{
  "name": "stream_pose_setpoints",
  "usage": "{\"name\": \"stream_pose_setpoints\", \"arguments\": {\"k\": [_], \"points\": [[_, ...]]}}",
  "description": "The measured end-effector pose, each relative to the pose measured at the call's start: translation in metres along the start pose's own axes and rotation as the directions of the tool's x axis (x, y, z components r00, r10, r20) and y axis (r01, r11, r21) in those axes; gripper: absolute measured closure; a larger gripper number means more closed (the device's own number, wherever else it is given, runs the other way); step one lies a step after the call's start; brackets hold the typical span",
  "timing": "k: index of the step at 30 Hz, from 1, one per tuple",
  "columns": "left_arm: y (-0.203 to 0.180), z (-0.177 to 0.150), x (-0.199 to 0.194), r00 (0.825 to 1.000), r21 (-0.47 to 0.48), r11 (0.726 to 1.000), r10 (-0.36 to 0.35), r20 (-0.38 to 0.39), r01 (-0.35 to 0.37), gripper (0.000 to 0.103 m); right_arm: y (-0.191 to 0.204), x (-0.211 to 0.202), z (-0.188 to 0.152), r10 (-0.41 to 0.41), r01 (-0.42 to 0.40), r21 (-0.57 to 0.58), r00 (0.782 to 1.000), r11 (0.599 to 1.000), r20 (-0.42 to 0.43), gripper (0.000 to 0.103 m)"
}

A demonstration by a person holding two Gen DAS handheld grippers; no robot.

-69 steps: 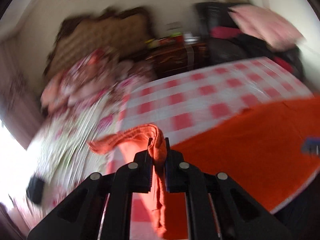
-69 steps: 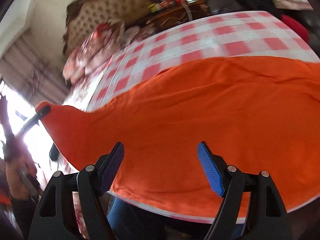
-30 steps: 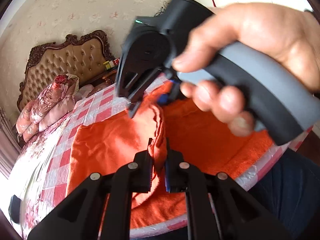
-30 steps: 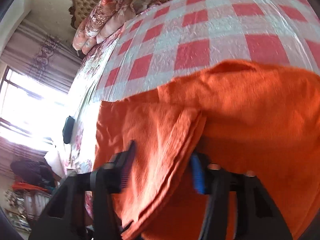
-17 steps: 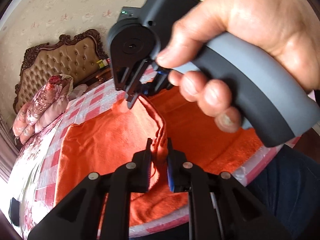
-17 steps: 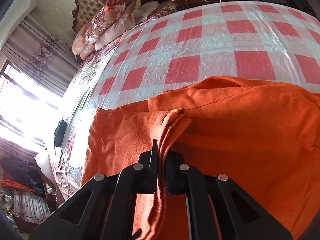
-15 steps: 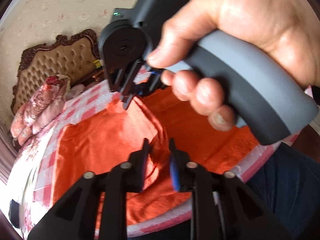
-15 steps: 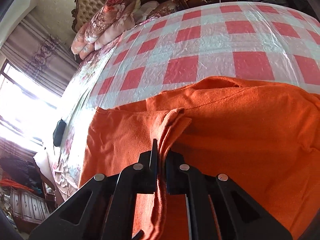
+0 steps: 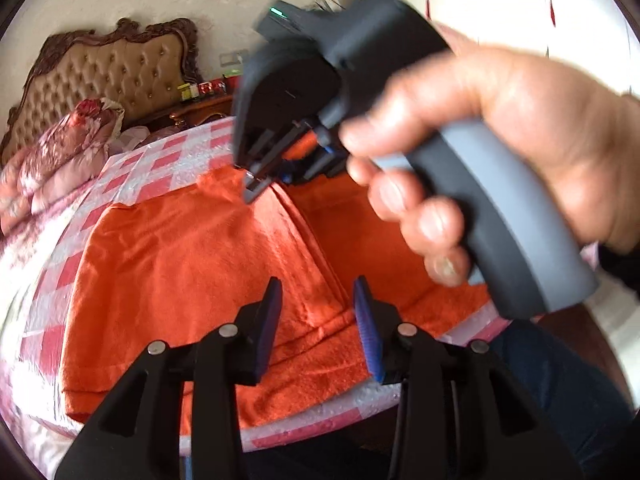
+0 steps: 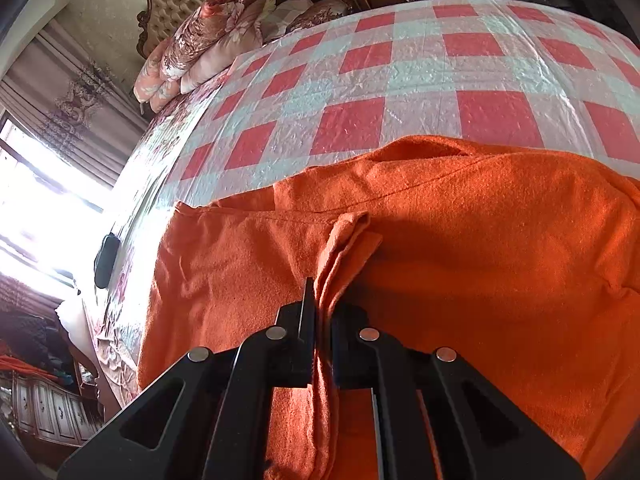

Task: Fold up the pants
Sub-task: 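Grasp the raised pants edge with the right tool while the left tool holds it, then lay the held edge over the pants and open both tools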

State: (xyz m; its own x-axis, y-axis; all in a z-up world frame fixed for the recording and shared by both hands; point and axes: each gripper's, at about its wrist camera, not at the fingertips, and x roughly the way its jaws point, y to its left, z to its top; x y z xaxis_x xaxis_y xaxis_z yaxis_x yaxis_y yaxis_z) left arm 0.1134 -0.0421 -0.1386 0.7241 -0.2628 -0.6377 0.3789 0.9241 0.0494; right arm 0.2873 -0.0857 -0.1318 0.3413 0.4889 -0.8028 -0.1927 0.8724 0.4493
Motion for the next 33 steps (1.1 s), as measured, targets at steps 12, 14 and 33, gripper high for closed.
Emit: {"name": "stream_pose_setpoints", "arguments": {"k": [12, 14, 33], "points": [[0.163, 0.011, -0.028, 0.992, -0.486, 0.868, 0.125, 0.014, -0.103, 0.081, -0.004, 0.0, -0.004, -0.004, 0.004, 0.016, 1.0, 1.0, -0.003, 0.097], [0.186, 0.016, -0.016, 0.994, -0.512, 0.853, 0.103, -0.021, -0.1, 0.082, -0.001, 0.0, -0.004, -0.018, 0.018, -0.002, 1.0, 1.0, -0.001, 0.097], [0.226, 0.049, 0.051, 0.986, -0.467, 0.878, 0.028, -0.163, -0.102, 0.082, 0.055, -0.05, -0.085, -0.23, 0.277, -0.235, 0.951, 0.932, 0.206, 0.082]]}}
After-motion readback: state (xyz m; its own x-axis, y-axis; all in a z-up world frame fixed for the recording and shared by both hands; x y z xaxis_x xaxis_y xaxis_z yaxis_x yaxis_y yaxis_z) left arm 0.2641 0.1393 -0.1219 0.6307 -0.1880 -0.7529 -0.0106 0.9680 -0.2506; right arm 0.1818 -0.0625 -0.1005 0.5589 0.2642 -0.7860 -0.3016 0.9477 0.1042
